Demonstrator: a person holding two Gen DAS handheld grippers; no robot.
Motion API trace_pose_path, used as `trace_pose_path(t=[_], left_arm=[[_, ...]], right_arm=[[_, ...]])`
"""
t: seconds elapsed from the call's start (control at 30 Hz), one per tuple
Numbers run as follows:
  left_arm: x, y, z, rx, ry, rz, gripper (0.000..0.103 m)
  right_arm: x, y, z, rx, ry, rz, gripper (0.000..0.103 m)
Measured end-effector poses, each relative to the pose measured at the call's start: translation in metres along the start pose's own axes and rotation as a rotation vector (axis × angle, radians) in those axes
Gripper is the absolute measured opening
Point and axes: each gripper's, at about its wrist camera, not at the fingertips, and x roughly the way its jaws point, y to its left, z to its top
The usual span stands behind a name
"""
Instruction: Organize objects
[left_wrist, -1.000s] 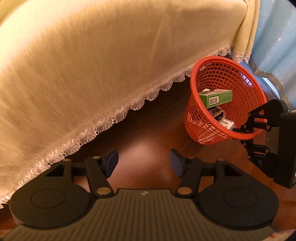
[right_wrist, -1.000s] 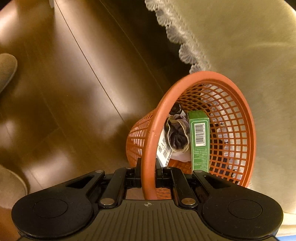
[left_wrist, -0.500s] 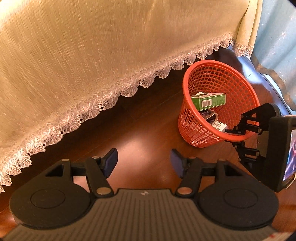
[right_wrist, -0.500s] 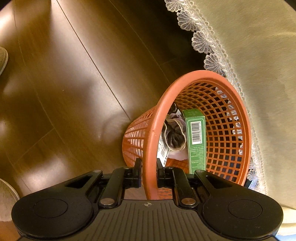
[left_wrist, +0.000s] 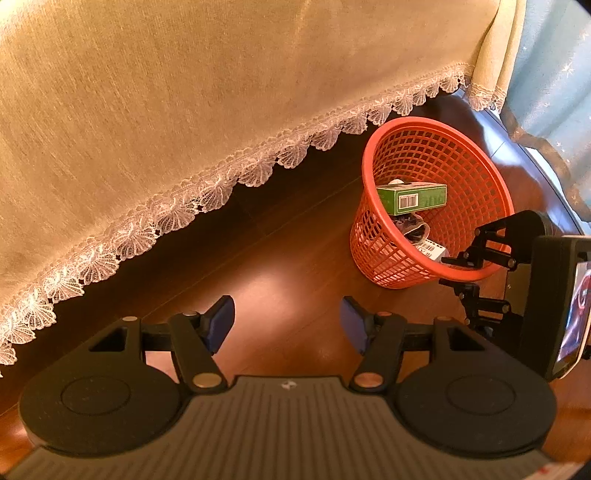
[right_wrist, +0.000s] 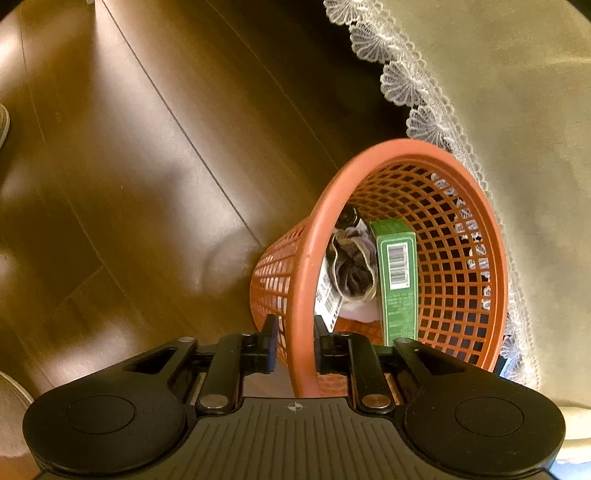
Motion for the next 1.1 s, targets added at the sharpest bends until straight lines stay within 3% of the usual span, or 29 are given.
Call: trace_pose_path(t=[0.03, 0.07, 0.4, 0.63, 0.8, 1.1], left_arm=[[0.000, -0.001, 0.000, -0.002, 0.002, -0.001, 0.058], [-0.001, -0.001, 0.000, -0.002, 0.002, -0.002, 0.058], [-0.009, 0.000, -0.001, -0.023, 0.016, -0.008, 0.059], [-0.036, -0.002, 0.000, -0.056, 0.026, -0.007, 0.069], [-0.060, -0.005, 0.005, -0.065, 0.033, -0.006, 0.080], [-0.128, -0.012, 0.029, -0.085, 0.005, 0.021, 0.097]], right_arm=[[-0.001, 0.000, 0.000, 0.001, -0.008, -0.001, 0.059], [-0.002, 0.001, -0.001, -0.005, -0.016, -0.003, 0.069], [-0.025, 0.005, -0.005, -0.032, -0.019, -0.012, 0.070], [-0.063, 0.000, -0.008, -0.020, -0.022, -0.020, 0.070], [-0.097, -0.017, -0.006, 0.094, -0.010, 0.004, 0.070], [-0.181, -0.059, -0.003, 0.415, 0.043, 0.084, 0.070]])
